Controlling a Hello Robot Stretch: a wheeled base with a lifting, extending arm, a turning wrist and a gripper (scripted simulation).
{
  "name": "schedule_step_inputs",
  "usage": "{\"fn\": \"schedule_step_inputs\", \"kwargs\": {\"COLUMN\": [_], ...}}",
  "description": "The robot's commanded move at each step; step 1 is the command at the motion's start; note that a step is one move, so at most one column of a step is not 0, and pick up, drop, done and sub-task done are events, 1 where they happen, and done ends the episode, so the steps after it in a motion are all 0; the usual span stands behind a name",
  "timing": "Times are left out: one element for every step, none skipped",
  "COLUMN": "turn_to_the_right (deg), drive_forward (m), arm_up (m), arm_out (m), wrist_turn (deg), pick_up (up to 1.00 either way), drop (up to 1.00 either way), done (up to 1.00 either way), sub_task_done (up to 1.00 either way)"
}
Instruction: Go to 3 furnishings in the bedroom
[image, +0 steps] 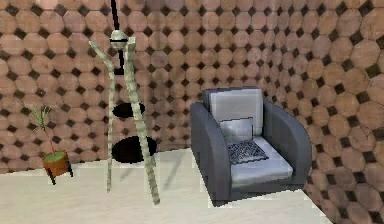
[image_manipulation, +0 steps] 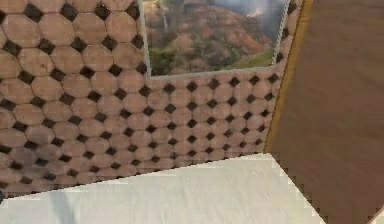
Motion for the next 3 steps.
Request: {"fn": "schedule_step_inputs", "kwargs": {"turn_to_the_right": [3.0, 0.0, 15.0], "drive_forward": [0.0, 0.5, 0.0], "arm_up": [0.0, 0.0, 0.0], "arm_out": [0.0, 0.0, 0.0], "wrist_turn": [0.0, 0.0, 0.0], "pick_up": [0.0, 0.0, 0.0], "drop": [0.0, 0.0, 0.0], "done": [0.0, 0.0, 0.0], "sub_task_done": [0.0, 0.0, 0.0]}}
